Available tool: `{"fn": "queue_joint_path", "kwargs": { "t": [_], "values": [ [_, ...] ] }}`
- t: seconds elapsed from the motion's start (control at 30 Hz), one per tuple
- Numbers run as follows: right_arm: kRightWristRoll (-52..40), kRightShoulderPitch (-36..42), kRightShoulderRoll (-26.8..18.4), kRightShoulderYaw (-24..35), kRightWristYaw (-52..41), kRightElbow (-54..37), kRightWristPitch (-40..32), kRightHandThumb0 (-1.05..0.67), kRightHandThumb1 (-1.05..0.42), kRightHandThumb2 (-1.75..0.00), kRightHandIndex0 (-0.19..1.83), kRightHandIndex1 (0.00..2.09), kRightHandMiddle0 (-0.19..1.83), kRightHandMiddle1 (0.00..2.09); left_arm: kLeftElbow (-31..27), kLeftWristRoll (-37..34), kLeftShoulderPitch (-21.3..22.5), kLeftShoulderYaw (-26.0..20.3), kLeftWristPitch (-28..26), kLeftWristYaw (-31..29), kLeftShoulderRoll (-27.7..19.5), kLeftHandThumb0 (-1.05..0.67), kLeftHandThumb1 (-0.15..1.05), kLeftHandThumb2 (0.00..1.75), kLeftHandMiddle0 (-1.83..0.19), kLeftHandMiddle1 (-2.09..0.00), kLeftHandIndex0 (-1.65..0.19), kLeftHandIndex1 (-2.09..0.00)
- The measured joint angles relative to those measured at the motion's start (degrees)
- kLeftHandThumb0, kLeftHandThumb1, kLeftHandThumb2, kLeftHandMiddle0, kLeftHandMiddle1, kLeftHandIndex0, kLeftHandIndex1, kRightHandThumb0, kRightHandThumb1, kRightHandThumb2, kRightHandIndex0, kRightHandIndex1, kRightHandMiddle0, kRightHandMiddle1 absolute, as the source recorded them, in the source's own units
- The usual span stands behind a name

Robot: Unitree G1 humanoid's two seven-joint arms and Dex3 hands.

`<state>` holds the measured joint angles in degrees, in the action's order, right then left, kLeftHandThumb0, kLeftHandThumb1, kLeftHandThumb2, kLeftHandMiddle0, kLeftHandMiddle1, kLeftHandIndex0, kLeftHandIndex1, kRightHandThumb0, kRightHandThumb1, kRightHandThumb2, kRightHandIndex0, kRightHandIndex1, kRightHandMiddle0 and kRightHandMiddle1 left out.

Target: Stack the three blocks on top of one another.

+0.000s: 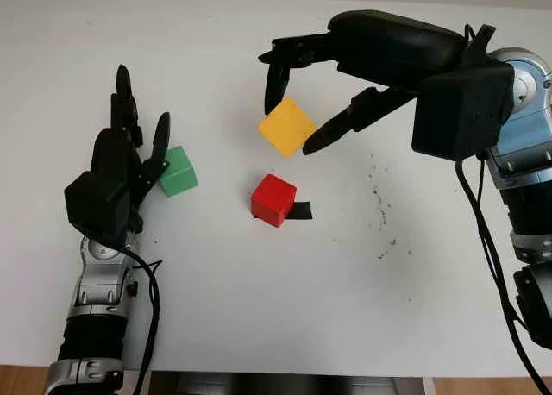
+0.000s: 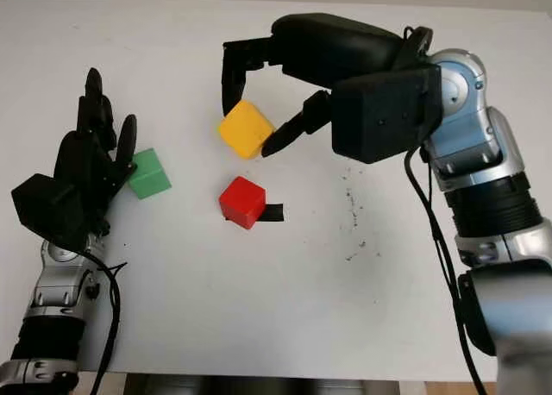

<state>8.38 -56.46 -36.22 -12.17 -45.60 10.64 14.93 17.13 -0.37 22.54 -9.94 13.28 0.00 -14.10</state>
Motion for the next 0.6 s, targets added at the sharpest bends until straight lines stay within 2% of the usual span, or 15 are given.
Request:
{"fn": "queue_joint_path", "kwargs": {
  "t": [0.2, 0.6],
  "values": [
    [-2.76, 0.00, 1.09, 0.27, -2.35, 0.63, -4.08, -0.46, -0.91, -0.05, 0.34, 0.06, 0.50, 1.41, -0.09, 0.01, -0.03, -0.01, 0.00, 0.42, 0.73, -0.65, 1.05, 0.50, 0.15, -0.06, 0.13, -0.06],
    [-4.17, -0.11, 4.20, 0.02, -6.04, 9.80, -7.86, -0.48, -0.91, -0.05, 0.25, 0.02, 0.46, 1.49, -0.10, 0.06, -0.28, -0.01, 0.01, 0.55, 0.91, -0.65, 1.05, 0.51, 0.15, -0.05, 0.14, -0.06]
  ]
}}
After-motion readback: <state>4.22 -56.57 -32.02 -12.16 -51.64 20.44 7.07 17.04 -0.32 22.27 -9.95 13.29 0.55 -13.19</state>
